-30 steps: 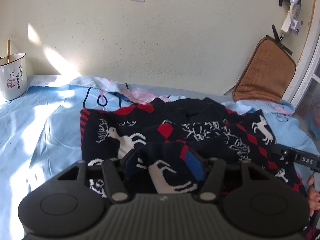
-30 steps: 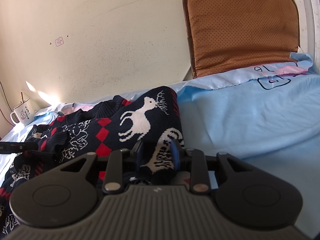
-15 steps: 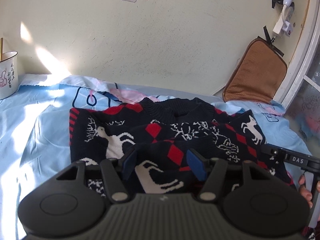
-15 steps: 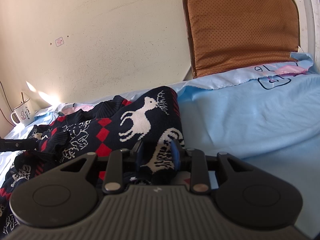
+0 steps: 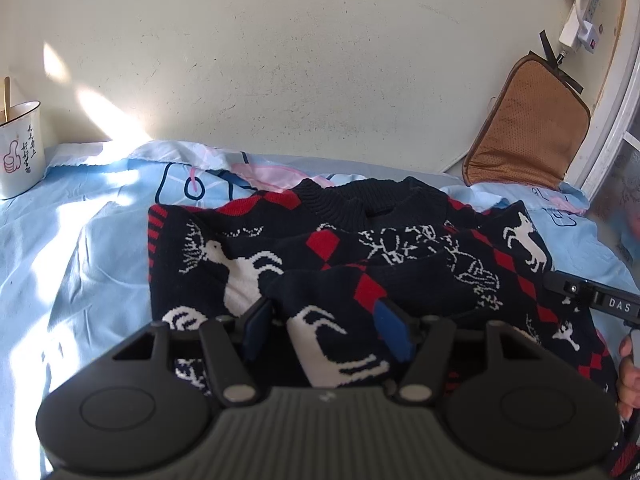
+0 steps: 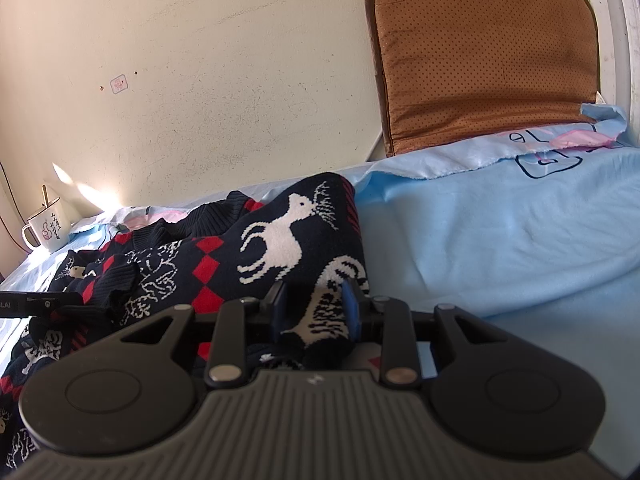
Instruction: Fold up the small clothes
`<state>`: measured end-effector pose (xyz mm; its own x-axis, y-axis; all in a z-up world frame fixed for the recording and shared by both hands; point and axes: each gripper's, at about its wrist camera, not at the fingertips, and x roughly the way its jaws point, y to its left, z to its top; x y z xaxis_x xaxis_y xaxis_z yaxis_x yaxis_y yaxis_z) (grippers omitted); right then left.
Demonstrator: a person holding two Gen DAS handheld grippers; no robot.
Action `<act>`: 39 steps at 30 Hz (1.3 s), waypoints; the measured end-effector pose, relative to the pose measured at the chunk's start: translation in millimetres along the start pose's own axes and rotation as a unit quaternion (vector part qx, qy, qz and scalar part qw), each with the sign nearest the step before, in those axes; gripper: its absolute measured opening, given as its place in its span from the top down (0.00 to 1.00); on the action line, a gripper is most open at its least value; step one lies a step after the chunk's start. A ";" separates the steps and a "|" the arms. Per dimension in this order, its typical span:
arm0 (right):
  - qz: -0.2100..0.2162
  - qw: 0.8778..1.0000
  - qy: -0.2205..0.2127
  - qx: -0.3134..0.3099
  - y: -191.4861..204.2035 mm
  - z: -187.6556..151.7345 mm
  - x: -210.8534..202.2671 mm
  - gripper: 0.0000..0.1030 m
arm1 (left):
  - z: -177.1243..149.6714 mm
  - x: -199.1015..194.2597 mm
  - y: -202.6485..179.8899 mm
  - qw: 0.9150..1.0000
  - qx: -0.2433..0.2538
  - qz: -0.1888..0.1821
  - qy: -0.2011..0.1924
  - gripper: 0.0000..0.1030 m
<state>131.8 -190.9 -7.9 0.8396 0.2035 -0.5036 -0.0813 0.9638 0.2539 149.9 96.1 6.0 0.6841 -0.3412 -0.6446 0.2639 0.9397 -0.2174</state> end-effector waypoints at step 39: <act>0.011 1.000 -0.002 0.021 -4.4 -0.6 0.0 0.67 | -6.4 -3.8 -17.1 0.997 0.063 -0.044 0.010 0.52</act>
<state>131.8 -195.0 -9.5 0.8400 0.2245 -0.4939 -0.0783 0.9510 0.2991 138.4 81.5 7.5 0.6415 -0.4204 -0.6416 0.4061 0.8957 -0.1810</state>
